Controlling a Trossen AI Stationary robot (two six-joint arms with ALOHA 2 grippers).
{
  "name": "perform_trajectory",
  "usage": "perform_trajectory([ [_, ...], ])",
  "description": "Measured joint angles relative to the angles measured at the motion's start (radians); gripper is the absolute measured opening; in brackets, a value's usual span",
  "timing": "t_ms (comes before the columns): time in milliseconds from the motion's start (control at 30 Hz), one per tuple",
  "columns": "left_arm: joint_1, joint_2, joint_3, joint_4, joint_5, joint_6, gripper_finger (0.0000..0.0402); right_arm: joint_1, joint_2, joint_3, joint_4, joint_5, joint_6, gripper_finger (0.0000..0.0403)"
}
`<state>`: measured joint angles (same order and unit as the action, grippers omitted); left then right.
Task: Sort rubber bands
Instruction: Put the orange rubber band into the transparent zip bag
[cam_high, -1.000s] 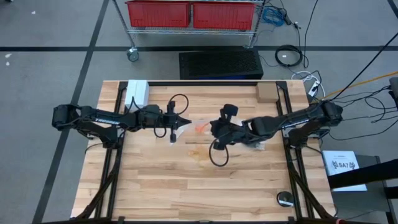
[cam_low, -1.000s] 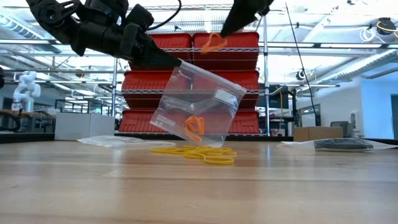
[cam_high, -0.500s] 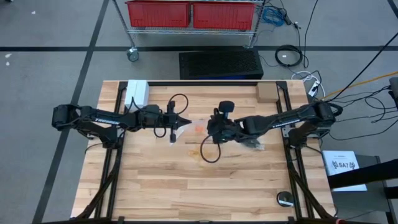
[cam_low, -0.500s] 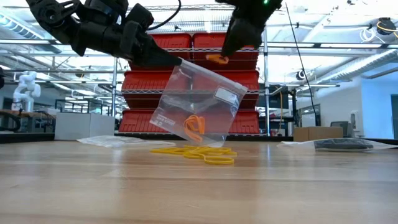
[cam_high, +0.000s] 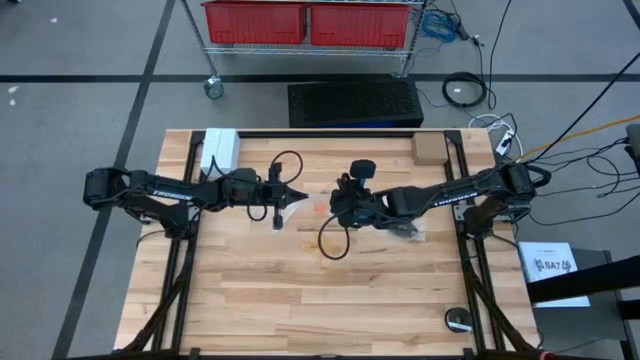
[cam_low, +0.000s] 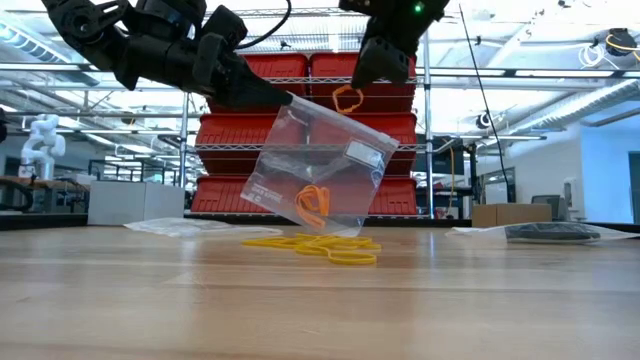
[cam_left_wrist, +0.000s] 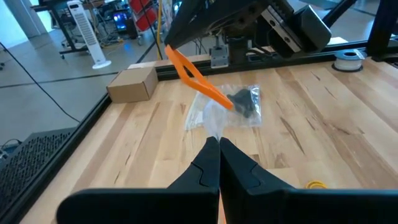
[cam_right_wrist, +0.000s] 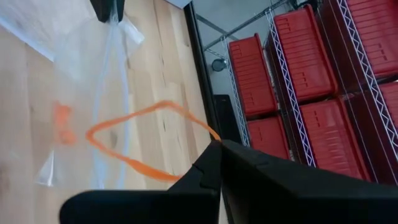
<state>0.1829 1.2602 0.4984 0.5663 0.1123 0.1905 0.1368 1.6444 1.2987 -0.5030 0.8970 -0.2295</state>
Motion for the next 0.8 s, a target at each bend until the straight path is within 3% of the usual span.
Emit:
perform_trajectory([
  [800, 0.000, 0.000, 0.000, 0.018, 0.000, -0.032, 0.0000, 0.003, 0.000, 0.000, 0.018, -0.013, 0.006, 0.0000],
])
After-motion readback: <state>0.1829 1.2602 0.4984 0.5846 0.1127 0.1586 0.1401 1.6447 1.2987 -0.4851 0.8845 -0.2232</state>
